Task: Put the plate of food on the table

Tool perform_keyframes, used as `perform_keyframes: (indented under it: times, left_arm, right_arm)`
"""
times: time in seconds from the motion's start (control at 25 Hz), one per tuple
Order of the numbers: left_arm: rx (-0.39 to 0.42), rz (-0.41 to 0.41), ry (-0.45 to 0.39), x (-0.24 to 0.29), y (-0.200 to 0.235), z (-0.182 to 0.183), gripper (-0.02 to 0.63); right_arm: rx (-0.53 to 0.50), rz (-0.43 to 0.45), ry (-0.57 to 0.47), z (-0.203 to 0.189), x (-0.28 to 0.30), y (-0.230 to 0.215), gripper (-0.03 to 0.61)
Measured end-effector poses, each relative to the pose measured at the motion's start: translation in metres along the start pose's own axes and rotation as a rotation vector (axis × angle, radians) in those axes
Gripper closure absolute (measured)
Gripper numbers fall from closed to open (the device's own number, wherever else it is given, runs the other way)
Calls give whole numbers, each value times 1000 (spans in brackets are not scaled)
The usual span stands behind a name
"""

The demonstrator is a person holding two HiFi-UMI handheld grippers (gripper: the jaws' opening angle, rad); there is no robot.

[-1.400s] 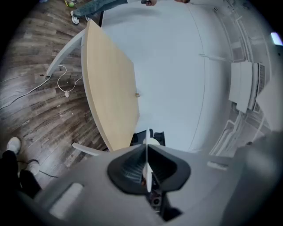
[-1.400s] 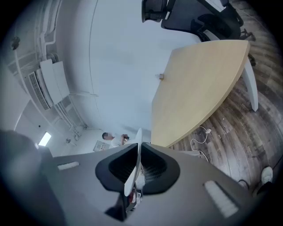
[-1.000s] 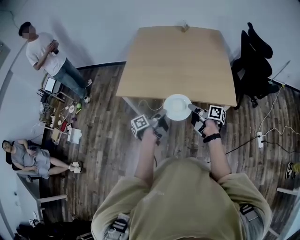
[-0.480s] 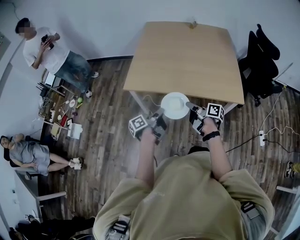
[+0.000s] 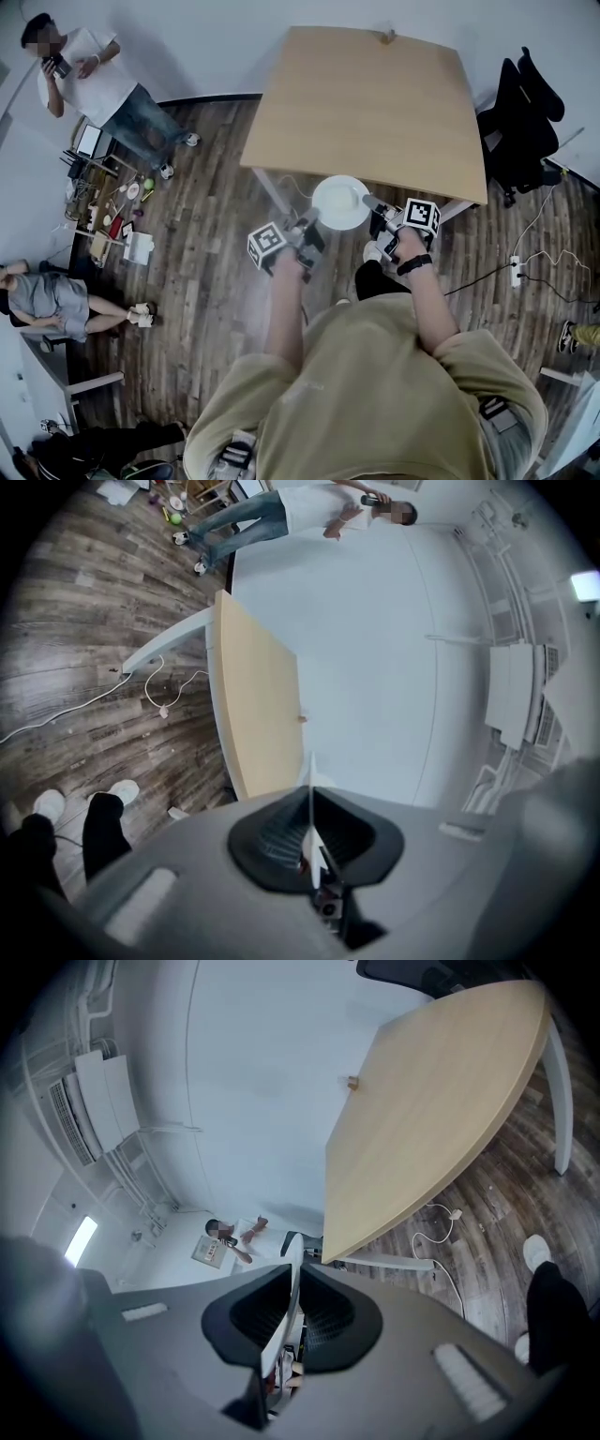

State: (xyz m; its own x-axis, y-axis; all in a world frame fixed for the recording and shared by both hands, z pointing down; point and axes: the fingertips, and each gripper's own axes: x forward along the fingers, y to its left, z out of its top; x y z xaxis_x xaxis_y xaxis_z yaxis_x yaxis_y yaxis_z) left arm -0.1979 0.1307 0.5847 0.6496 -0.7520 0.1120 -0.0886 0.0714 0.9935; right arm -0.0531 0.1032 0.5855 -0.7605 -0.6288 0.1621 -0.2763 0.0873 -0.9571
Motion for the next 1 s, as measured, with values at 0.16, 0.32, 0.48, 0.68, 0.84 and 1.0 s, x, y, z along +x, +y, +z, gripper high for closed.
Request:
perform_keyframes:
  times: [0.16,0.32,0.48,0.68,0.84,1.0]
  left_arm:
    - [-17,15,-17,18,10,4,601]
    - [-17,25,-40,41,8,22,601]
    - [10,16,-73,73,-11,48,601]
    - [45,-5,-116,112,-38,76,601]
    - [45,4,-141,140,-46,92,601]
    - [35,32,-144,168,-41,101,601]
  right_arm:
    - [33,-5,17,16,11,-18,548]
    - [48,7,27,42,31,-23,548]
    - [45,39,51,82,59,-16,548]
    - [21,89,73,135,87,2,549]
    - [22,120,91,168,105,5,551]
    - [51,116,110,193,117,-10,552]
